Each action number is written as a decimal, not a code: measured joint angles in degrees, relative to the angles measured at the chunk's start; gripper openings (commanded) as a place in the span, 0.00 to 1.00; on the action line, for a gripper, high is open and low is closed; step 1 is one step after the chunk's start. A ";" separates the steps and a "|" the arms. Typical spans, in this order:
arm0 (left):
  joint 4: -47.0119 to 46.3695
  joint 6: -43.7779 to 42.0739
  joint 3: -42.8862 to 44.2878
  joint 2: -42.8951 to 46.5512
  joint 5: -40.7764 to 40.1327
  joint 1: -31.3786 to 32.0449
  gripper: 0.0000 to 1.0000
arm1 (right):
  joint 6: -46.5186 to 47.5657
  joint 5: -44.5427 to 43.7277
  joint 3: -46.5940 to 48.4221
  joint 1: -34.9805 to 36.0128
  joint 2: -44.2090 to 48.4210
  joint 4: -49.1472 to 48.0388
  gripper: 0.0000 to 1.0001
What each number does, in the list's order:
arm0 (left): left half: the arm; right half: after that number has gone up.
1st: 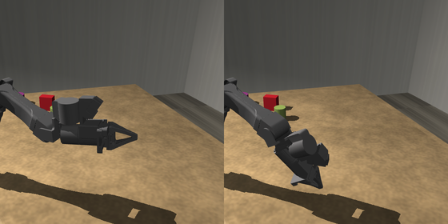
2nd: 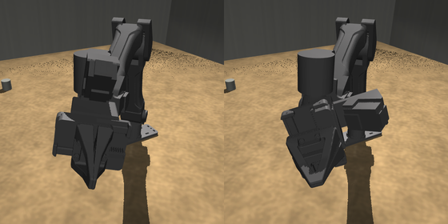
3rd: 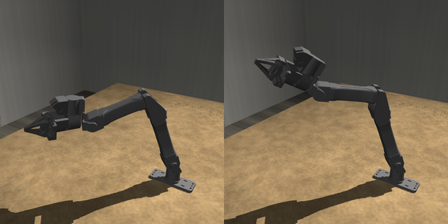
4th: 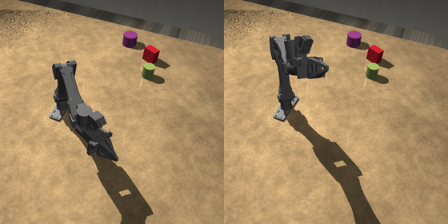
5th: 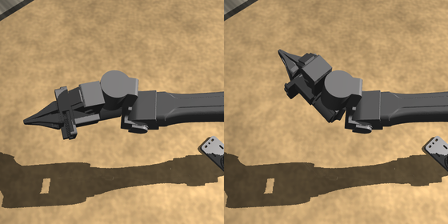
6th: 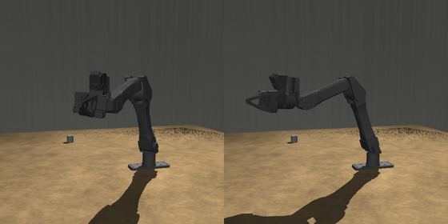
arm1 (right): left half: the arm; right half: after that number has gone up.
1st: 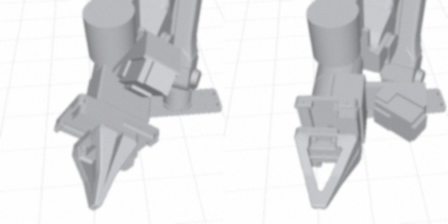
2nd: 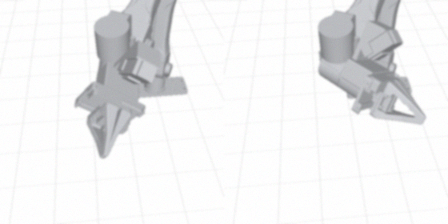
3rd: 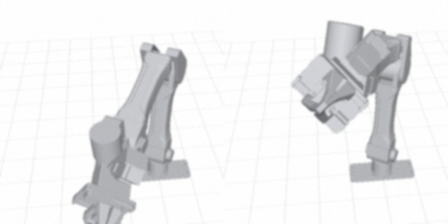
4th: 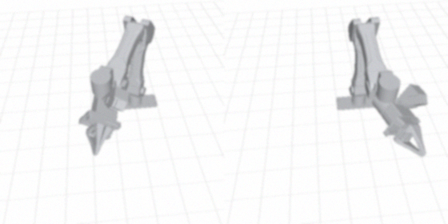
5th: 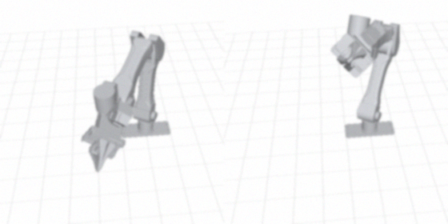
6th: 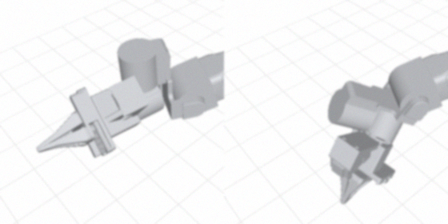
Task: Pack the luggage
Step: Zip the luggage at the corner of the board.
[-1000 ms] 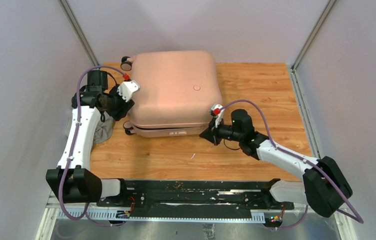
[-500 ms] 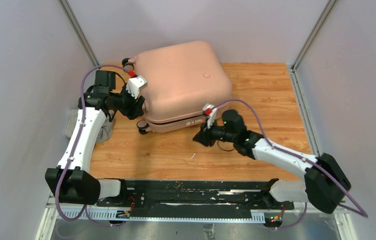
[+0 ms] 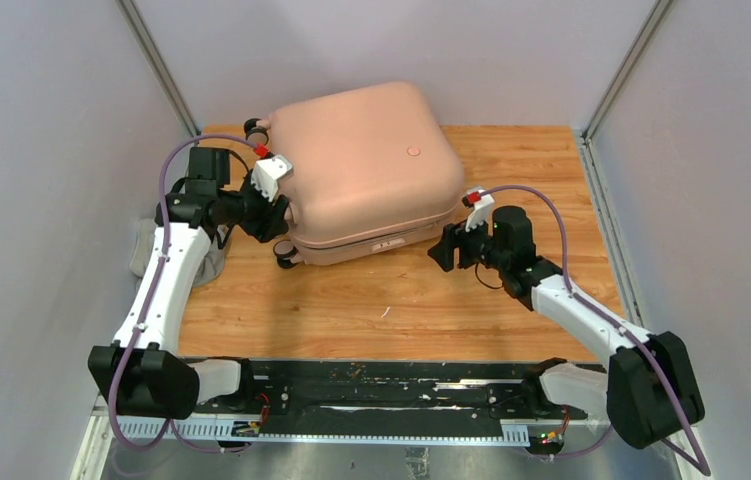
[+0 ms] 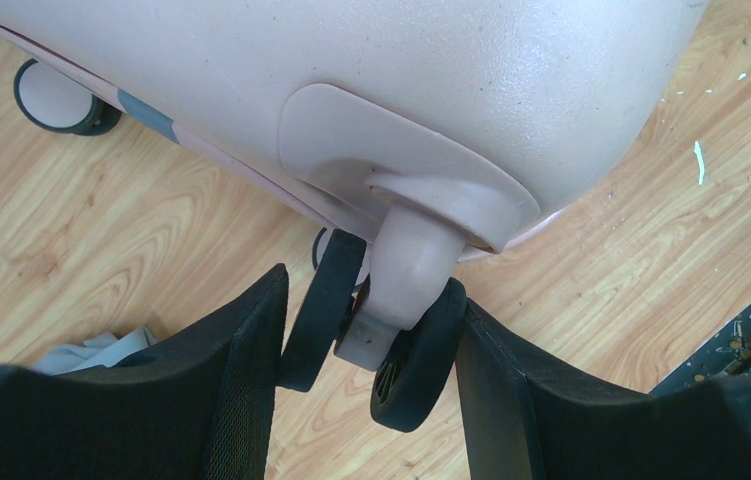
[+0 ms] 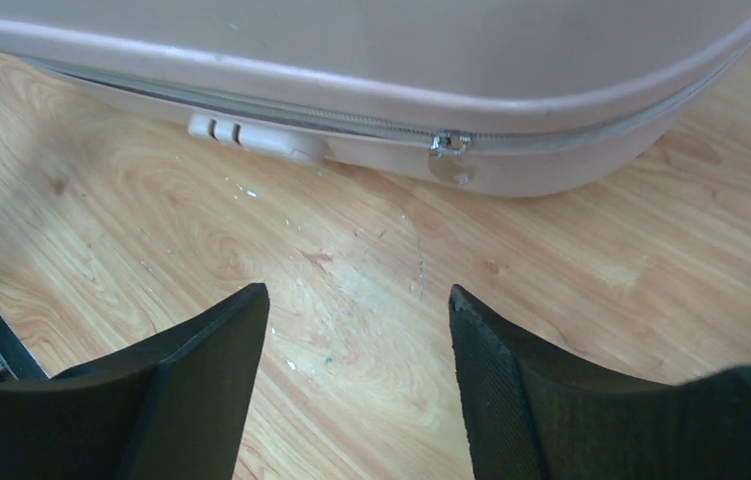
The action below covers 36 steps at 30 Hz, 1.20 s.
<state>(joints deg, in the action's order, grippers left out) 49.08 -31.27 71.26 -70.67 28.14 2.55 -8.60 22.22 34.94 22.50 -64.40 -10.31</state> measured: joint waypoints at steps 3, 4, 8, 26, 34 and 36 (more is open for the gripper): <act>-0.13 0.11 -0.04 0.22 -0.42 0.55 0.00 | 0.20 -0.26 0.02 0.00 -2.78 -0.68 0.58; -0.13 0.20 -0.04 0.35 -0.72 0.83 0.00 | 0.22 -0.57 0.02 0.00 -3.67 -1.20 0.57; -0.09 0.87 -0.04 0.59 -1.55 2.36 0.00 | -0.15 -1.46 0.04 0.00 -7.23 -4.66 0.53; -0.07 1.77 -0.04 1.01 -2.49 3.93 0.00 | 2.56 -9.38 1.99 0.37 -15.04 -16.96 0.45; -0.42 2.16 -0.04 1.53 -2.43 4.09 0.00 | 4.24 -8.48 1.97 0.22 -16.76 -20.63 0.25; -0.44 2.36 -0.04 1.53 -2.43 4.28 0.00 | 4.37 -7.39 1.97 -0.07 -17.27 -21.68 0.21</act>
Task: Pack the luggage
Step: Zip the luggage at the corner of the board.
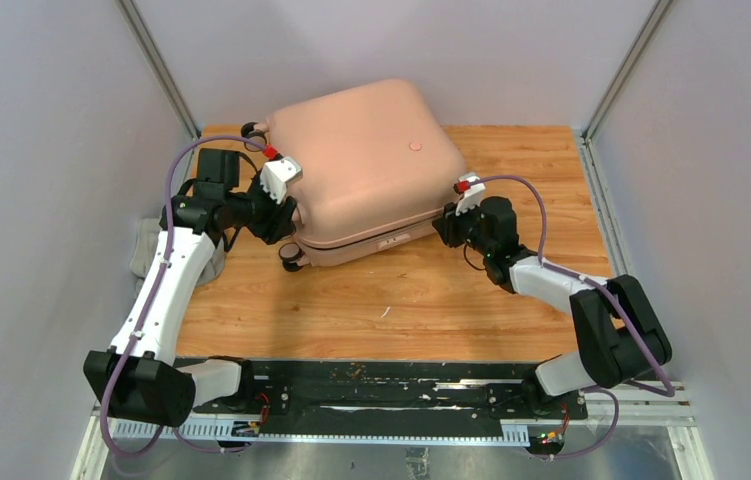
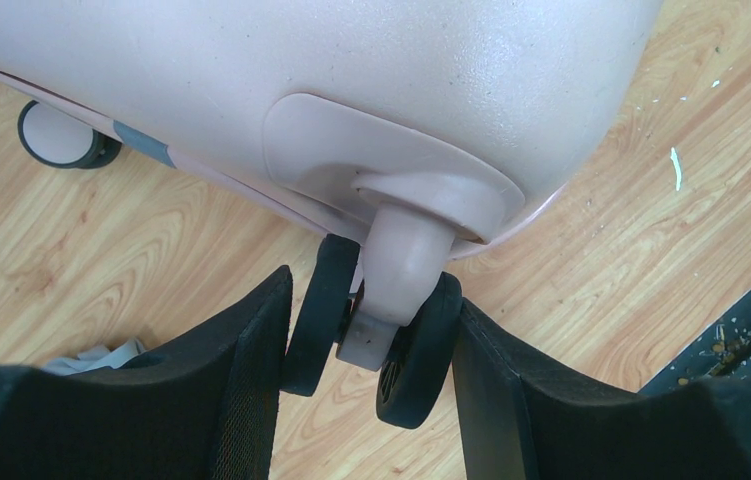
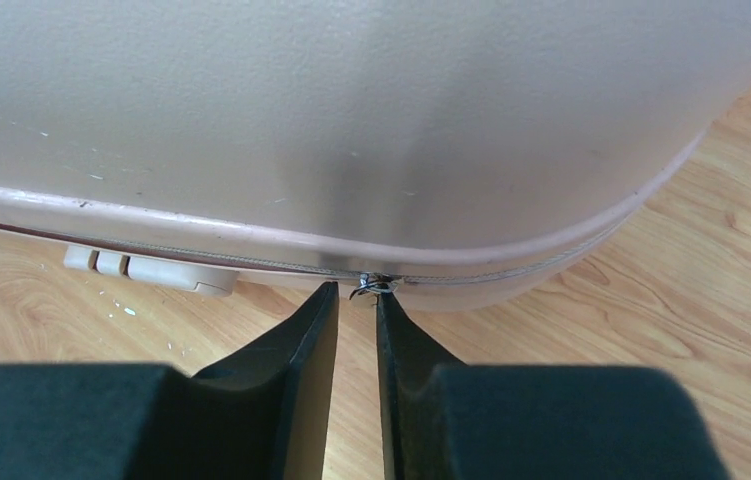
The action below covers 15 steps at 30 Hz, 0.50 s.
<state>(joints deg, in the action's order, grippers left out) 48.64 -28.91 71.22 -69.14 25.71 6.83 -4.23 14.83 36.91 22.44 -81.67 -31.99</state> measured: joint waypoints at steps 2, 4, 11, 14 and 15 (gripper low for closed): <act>-0.02 0.04 0.00 0.00 0.00 0.07 0.00 | 0.07 0.74 0.00 -0.13 -0.39 -0.74 0.14; -0.02 0.11 0.00 0.00 0.00 0.07 0.00 | 0.07 1.46 0.00 -0.48 -0.72 -1.31 0.05; -0.13 0.59 0.00 0.00 0.00 0.28 0.00 | 0.02 2.16 -0.31 -1.22 -0.90 -2.84 0.00; -0.13 0.61 0.00 0.00 -0.17 0.50 0.00 | 0.02 2.47 -0.33 -1.22 -0.90 -3.02 0.00; -0.15 0.61 0.00 0.00 -0.24 0.52 0.00 | 0.02 2.54 -0.42 -1.22 -0.90 -3.13 0.00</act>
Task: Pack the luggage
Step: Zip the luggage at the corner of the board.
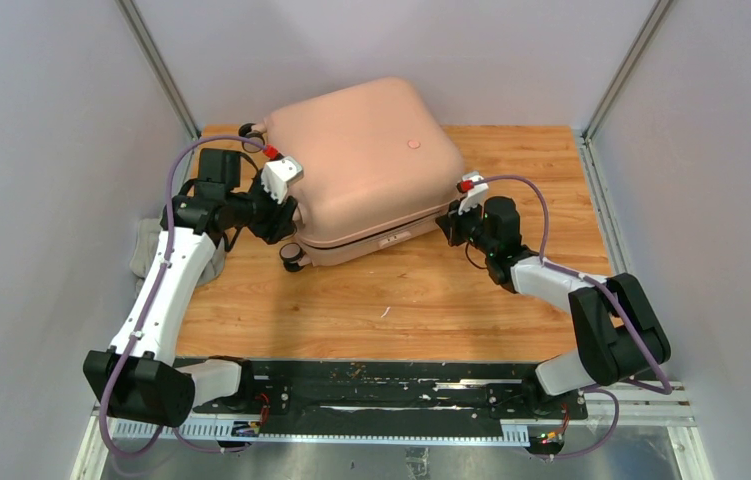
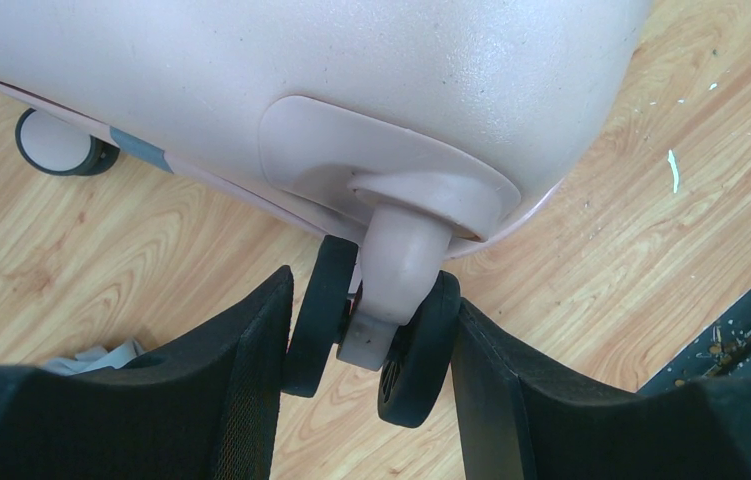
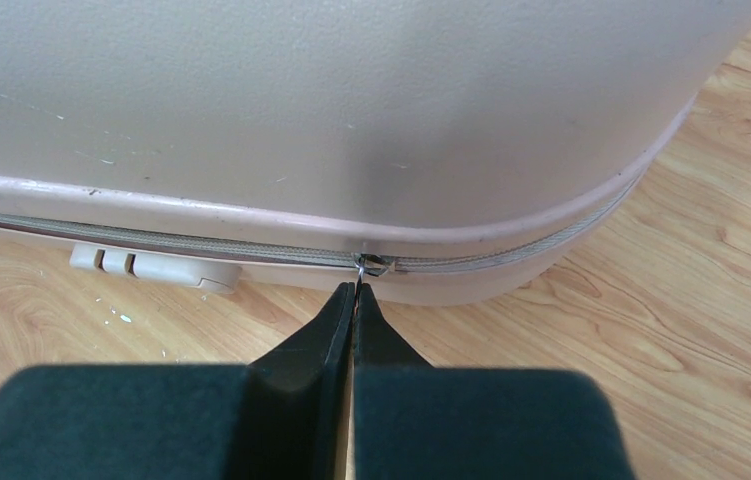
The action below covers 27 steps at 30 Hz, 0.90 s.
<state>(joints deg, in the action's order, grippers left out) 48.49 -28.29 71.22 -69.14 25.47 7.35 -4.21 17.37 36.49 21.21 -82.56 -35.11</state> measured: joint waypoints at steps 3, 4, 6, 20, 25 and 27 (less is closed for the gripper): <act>0.02 0.00 0.00 0.00 -0.20 0.17 0.00 | 0.02 0.07 -0.48 0.00 0.00 -0.83 0.00; 0.04 0.00 0.00 0.00 -0.24 0.24 0.00 | 0.02 0.11 -0.55 0.00 0.00 -0.96 0.00; 0.02 0.02 0.00 0.00 -0.26 0.28 0.00 | 0.02 0.22 -0.74 -0.02 0.00 -1.33 0.00; -0.42 0.92 -1.60 0.02 -2.49 3.02 0.00 | 2.34 2.89 -0.76 11.26 1.77 -1.22 0.00; -0.39 1.88 -1.60 0.02 -1.64 4.66 0.00 | 2.32 5.86 -0.76 15.89 2.84 -1.81 0.00; -0.39 1.97 -1.60 0.02 -1.66 4.85 0.00 | 2.29 6.01 -0.76 16.76 2.78 -1.75 0.00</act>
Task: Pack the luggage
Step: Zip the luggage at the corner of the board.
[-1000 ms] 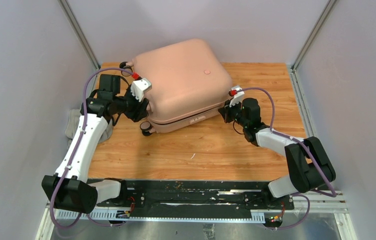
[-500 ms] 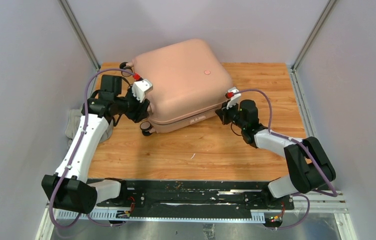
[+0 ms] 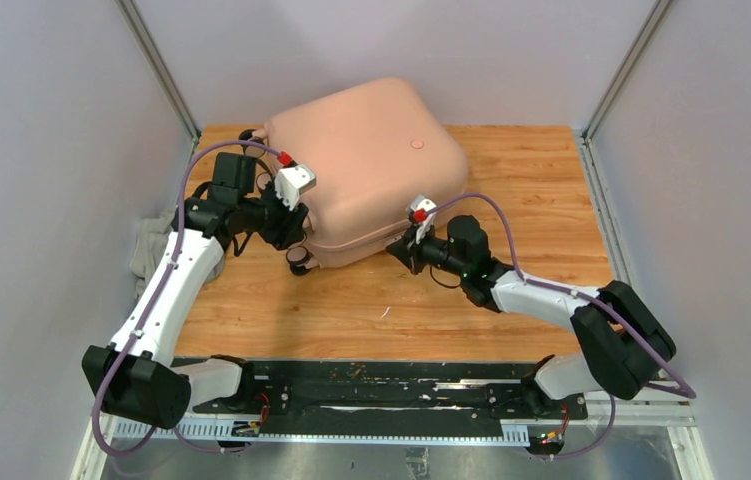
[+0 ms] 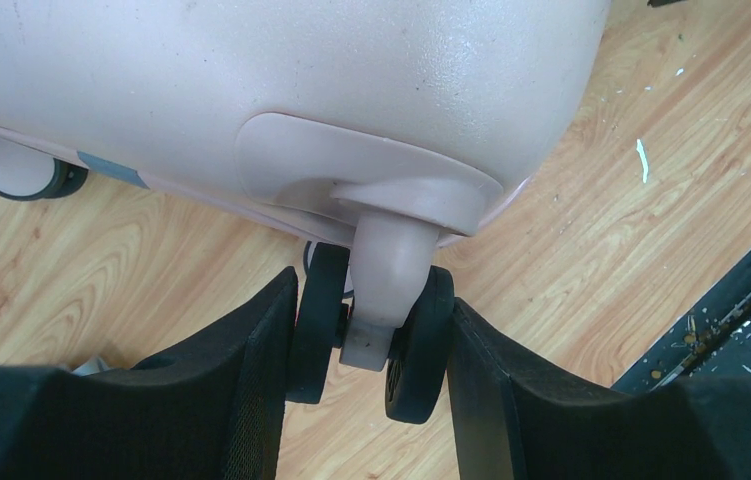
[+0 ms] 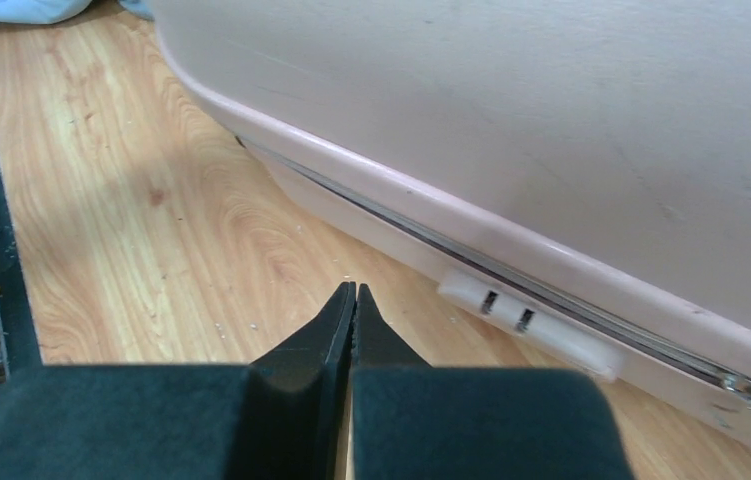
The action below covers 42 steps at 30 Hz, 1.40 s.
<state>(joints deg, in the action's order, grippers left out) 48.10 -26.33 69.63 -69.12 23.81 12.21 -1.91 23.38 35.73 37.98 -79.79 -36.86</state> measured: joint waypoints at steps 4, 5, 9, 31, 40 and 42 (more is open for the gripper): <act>0.00 -0.02 0.00 0.00 -0.07 0.02 0.00 | -1.90 -1.33 0.00 0.17 0.55 0.61 0.53; 0.00 -0.02 0.00 0.07 -0.07 0.04 0.00 | -2.80 -1.99 0.00 -0.76 1.33 1.38 0.64; -0.02 0.00 0.00 0.35 -0.07 0.07 0.00 | -5.03 -4.46 0.11 -8.15 6.16 4.31 0.89; 0.04 0.15 0.22 0.50 -0.33 0.26 0.00 | -14.51 -24.55 0.90 -13.25 3.10 16.72 0.82; 0.07 0.09 0.22 0.50 -0.44 0.28 0.00 | -12.07 -18.40 2.75 -13.11 -0.85 12.04 0.80; 0.07 0.04 0.22 0.50 -0.48 0.28 0.00 | -11.91 -17.18 3.32 -12.98 -1.97 11.52 0.77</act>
<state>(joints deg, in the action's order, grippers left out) 48.16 -26.28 69.84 -68.62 23.33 12.49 -13.82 6.20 39.05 24.99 -81.76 -25.34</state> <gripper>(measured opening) 0.513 0.799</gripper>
